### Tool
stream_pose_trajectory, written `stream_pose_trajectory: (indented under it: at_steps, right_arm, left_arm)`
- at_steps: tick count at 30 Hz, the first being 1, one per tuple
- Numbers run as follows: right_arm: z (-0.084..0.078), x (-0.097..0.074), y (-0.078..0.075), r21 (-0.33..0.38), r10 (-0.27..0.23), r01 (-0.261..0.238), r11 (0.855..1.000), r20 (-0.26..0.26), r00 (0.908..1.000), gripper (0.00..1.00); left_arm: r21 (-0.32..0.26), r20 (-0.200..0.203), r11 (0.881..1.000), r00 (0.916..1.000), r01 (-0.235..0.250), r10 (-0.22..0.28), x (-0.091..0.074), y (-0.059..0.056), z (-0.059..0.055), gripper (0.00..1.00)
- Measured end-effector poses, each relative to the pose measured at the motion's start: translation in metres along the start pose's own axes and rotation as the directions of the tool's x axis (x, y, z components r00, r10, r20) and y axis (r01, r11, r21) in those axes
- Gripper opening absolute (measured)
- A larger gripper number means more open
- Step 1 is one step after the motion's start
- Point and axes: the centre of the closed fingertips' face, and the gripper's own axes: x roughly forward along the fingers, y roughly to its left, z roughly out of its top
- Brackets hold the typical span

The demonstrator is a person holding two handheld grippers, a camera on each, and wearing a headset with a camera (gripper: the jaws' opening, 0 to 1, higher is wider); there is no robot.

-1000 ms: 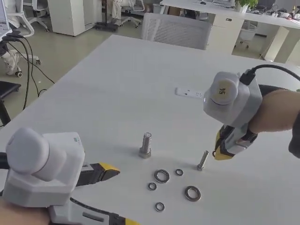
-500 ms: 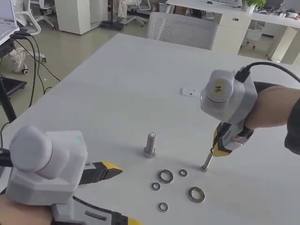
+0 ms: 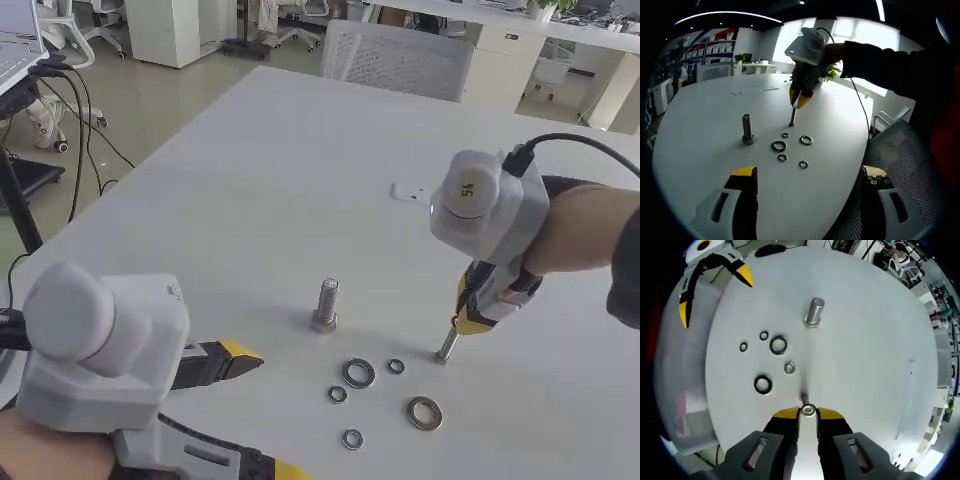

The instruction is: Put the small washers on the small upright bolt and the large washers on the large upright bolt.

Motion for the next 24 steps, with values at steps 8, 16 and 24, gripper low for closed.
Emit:
stream_pose_trajectory:
  at_steps: [8,16,24]
  right_arm:
    - [0.000,0.004,0.002,0.001,0.012,-0.012,1.000,-0.002,0.9999,0.14]
    - [-0.001,0.013,0.006,0.006,0.032,-0.032,0.999,-0.009,0.9995,0.14]
    - [0.000,0.024,0.005,0.013,0.050,-0.050,0.999,-0.009,0.9987,0.14]
  left_arm:
    - [-0.004,-0.001,1.000,1.0000,-0.003,0.003,0.000,0.001,-0.001,0.84]
    - [-0.006,-0.002,1.000,1.0000,-0.005,0.005,-0.001,0.000,-0.003,0.84]
    - [-0.008,-0.003,1.000,1.0000,-0.006,0.006,-0.002,0.000,-0.004,0.84]
